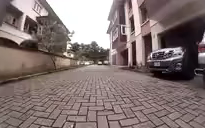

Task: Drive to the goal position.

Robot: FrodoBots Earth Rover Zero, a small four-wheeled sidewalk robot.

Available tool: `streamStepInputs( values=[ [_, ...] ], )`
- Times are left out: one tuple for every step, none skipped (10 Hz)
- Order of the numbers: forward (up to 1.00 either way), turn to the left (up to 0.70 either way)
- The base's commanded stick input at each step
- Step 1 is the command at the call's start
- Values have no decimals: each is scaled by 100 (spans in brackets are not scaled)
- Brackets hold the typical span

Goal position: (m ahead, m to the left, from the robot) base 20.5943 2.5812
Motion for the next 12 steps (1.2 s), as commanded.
streamStepInputs(
  values=[
    [70, 0],
    [70, 0],
    [70, 0],
    [70, 0],
    [70, 0],
    [70, 0],
    [70, 0],
    [70, 0],
    [70, 0],
    [70, 0],
    [70, 0],
    [70, 0]
  ],
)
